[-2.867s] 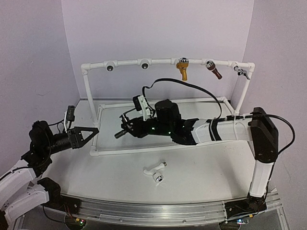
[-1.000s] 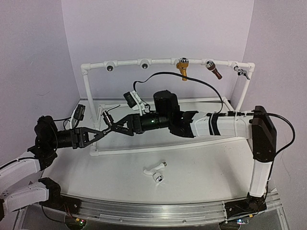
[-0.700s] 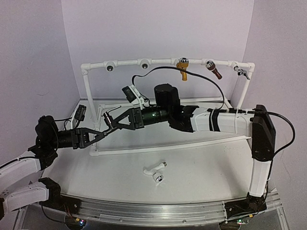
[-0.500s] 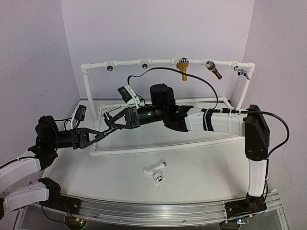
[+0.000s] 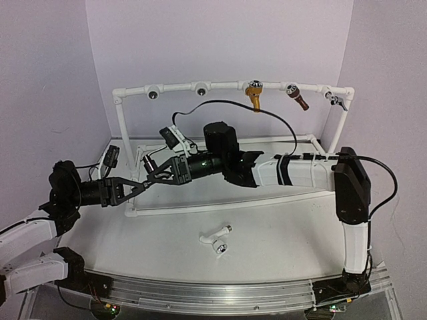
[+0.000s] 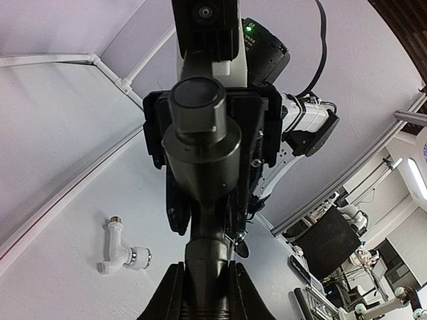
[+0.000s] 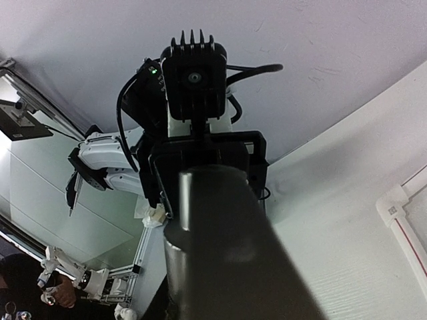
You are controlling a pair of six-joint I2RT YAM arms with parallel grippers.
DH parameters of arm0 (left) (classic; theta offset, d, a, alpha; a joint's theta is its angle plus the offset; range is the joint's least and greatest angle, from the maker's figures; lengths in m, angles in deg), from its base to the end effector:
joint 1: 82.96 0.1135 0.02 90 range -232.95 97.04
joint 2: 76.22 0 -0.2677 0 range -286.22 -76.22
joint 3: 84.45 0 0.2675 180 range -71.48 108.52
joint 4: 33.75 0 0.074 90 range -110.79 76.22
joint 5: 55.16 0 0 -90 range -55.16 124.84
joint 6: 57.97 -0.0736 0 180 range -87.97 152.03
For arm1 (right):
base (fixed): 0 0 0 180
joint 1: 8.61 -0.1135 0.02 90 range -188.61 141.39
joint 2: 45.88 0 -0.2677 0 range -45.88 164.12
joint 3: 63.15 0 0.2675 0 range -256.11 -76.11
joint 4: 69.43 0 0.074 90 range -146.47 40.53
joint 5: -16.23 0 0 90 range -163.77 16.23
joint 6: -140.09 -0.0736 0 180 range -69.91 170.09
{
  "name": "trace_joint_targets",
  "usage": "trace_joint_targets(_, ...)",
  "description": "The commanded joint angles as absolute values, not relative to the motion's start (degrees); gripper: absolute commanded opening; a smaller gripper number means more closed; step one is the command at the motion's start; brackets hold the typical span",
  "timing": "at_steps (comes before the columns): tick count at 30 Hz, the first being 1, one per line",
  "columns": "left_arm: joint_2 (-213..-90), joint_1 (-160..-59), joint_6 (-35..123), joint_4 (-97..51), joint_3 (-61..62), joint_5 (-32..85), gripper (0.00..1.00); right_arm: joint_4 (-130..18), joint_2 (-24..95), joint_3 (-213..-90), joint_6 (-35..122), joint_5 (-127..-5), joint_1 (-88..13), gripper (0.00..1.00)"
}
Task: Install the water faucets
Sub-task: Pass from the left arm to the right, then hold the pipe with the faucet installed at the center of the board.
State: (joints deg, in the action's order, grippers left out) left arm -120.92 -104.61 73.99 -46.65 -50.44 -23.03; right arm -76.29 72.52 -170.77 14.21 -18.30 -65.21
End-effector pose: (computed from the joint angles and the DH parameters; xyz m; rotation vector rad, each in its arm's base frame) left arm 0.1681 -0.1338 0.2565 0.6091 1.6989 -1.5924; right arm 0.2387 0.4721 0.2910 -1.2169 1.6438 1.9058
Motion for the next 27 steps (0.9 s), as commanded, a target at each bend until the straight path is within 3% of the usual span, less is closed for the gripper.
trace_joint_targets(1, -121.20, -104.79, 74.07, -48.76, -47.05, -23.00, 0.01, -80.55, 72.68, -172.49, 13.99, -17.20, -65.99, 0.00)
trace_joint_targets(2, -121.14, -104.76, 74.51, -48.01, -46.88, -22.41, 0.03, -80.42, 71.94, -171.75, 14.58, -18.63, -66.00, 0.00)
trace_joint_targets(5, -119.80, -104.77, 74.25, -42.38, -46.12, -17.91, 0.44, -77.58, 66.39, -165.13, 21.93, -28.99, -65.97, 0.00)
trace_joint_targets(8, -117.05, -104.58, 70.75, -31.46, -44.29, -10.45, 0.75, -70.30, 59.15, -158.46, 36.97, -49.85, -66.27, 0.00)
trace_joint_targets(9, -116.00, -104.40, 69.93, -28.12, -43.53, -7.49, 0.80, -67.99, 57.49, -157.20, 41.69, -56.45, -66.30, 0.00)
trace_joint_targets(13, -115.21, -103.90, 70.19, -16.32, -41.36, 6.49, 0.81, -64.30, 54.28, -154.95, 61.88, -77.94, -66.35, 0.00)
trace_joint_targets(18, -122.73, -103.67, 76.07, 0.57, -36.64, 27.39, 0.79, -65.79, 53.73, -157.31, 87.28, -86.85, -67.02, 0.00)
trace_joint_targets(27, -137.09, -100.84, 73.30, 1.73, -32.32, 29.11, 0.77, -90.48, 57.49, -155.24, 143.47, -92.90, -70.59, 0.00)
